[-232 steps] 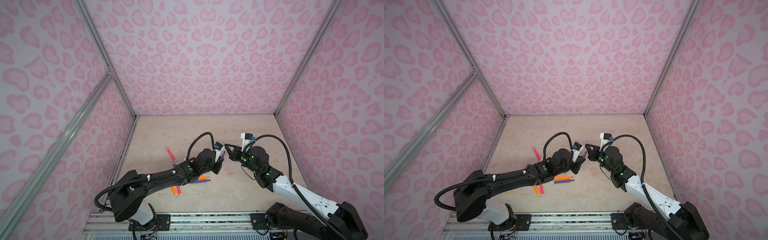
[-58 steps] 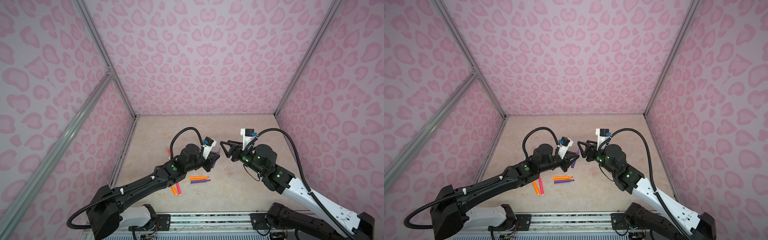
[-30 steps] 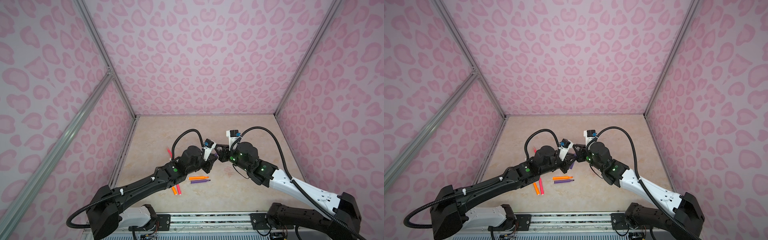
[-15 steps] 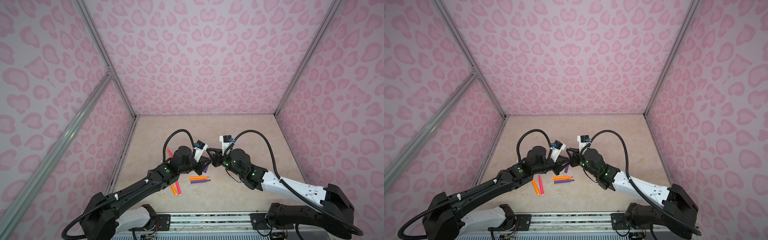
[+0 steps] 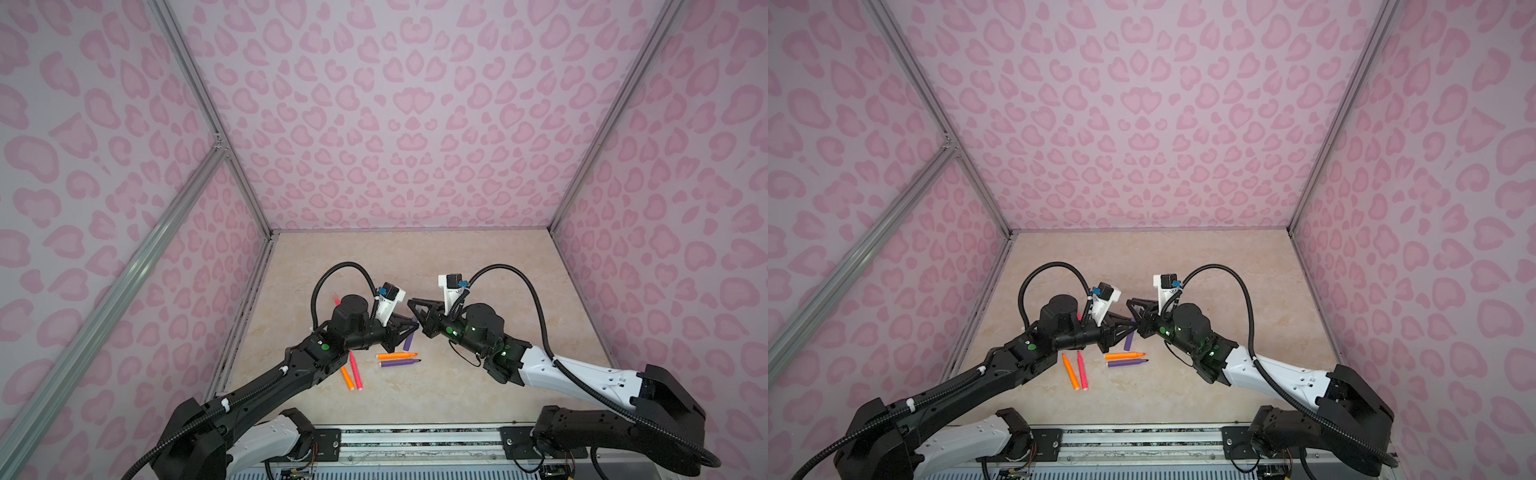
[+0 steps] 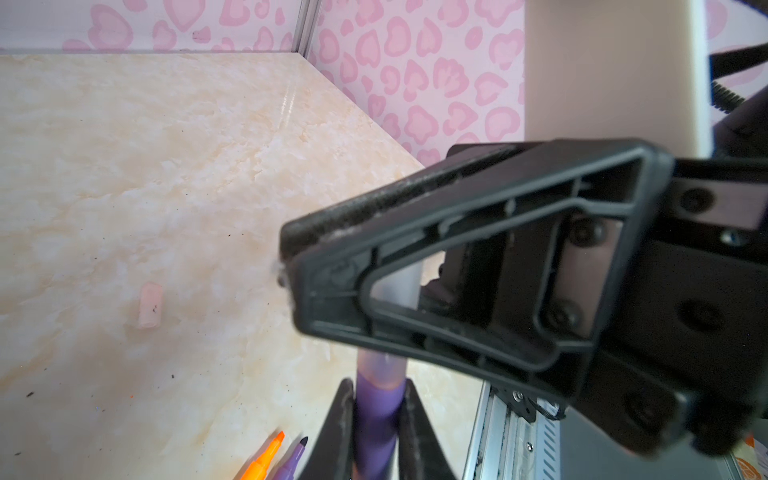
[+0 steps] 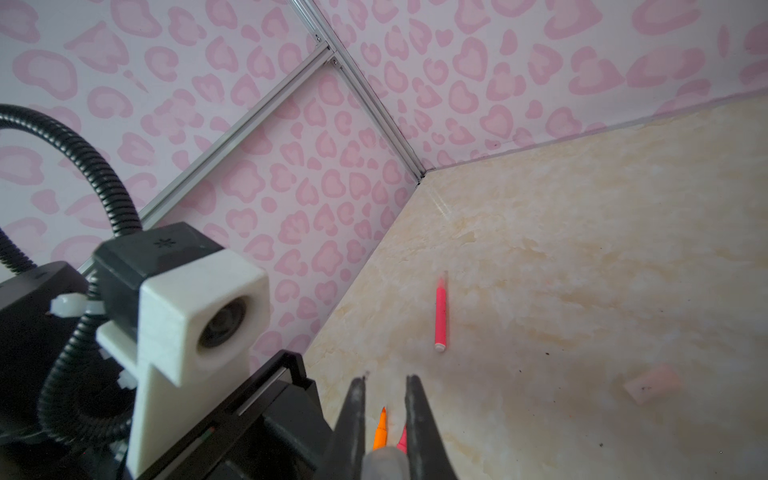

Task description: Insert the pens into the pen caps

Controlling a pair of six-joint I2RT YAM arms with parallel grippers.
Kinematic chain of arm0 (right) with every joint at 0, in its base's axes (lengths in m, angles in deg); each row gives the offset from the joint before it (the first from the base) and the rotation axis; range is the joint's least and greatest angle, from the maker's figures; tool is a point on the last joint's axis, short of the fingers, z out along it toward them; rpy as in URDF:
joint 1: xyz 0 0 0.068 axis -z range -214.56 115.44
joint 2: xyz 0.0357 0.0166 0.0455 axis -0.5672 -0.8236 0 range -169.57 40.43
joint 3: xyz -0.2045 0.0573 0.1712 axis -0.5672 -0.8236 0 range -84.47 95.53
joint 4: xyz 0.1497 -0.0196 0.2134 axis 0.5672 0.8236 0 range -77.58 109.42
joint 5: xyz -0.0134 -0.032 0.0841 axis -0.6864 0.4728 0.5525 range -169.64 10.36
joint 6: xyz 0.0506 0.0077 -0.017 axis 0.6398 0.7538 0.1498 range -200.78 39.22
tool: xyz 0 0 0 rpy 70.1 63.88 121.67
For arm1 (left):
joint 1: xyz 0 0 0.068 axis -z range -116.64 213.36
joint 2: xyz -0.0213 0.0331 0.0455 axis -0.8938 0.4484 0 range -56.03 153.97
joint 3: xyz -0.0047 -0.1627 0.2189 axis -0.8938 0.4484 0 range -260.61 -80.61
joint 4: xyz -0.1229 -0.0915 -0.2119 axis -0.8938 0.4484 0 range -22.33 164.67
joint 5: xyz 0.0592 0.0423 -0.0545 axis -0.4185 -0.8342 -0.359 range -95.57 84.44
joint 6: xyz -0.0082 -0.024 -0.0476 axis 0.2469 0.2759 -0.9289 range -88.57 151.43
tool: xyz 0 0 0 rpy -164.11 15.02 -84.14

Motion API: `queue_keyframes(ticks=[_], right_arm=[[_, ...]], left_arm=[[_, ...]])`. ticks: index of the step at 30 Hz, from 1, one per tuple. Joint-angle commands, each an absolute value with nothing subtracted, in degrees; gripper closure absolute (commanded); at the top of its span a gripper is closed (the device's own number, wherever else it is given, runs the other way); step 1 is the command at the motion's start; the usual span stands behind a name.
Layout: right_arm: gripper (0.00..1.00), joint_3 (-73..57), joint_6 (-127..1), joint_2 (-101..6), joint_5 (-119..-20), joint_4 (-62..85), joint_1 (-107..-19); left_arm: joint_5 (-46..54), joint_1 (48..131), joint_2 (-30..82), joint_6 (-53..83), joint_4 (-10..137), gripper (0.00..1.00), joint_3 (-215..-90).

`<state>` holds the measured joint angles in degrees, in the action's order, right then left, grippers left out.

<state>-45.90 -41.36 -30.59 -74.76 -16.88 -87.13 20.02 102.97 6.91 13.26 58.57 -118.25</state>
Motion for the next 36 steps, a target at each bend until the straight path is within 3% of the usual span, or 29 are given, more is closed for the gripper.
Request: queue_keyframes(ticks=[1,5,8,14,18,25,28,36], right_arm=[[1.00,-42.6,-43.1,-30.8,-73.2,-1.3,-90.5],[1.00,-38.3,-43.9,-32.4,-87.6,9.4,-95.5],[1.00,-36.3,-44.0,-34.6,-91.3,12.3,-97.9],[1.00,-36.9,-43.1,-36.9,-88.4,9.2,-98.3],[1.00,-41.5,-45.3,-35.3,-77.6,-0.3,-97.8],[1.00,-55.9,-39.0,-25.6,-69.1,-16.1,-95.4],[1.00,-58.5,-38.8,-20.7,-69.9,-15.8,-94.3],[1.00,-54.0,-42.1,-17.0,-74.8,-6.0,-93.8]], left_arm=[[0.7,101.8,6.1,10.7,47.4,0.96,-118.9],[-7.1,102.0,5.7,10.7,51.1,0.96,-119.5],[-10.5,102.6,5.3,11.3,53.2,0.96,-120.3],[-11.5,103.3,5.0,11.4,53.3,0.96,-120.4],[-4.8,101.9,5.6,9.1,53.3,0.96,-121.8],[12.3,99.2,6.9,4.5,48.0,0.96,-122.7],[16.4,99.1,7.3,3.2,45.7,0.96,-122.7],[14.4,99.3,6.2,5.4,47.7,0.96,-122.5]])
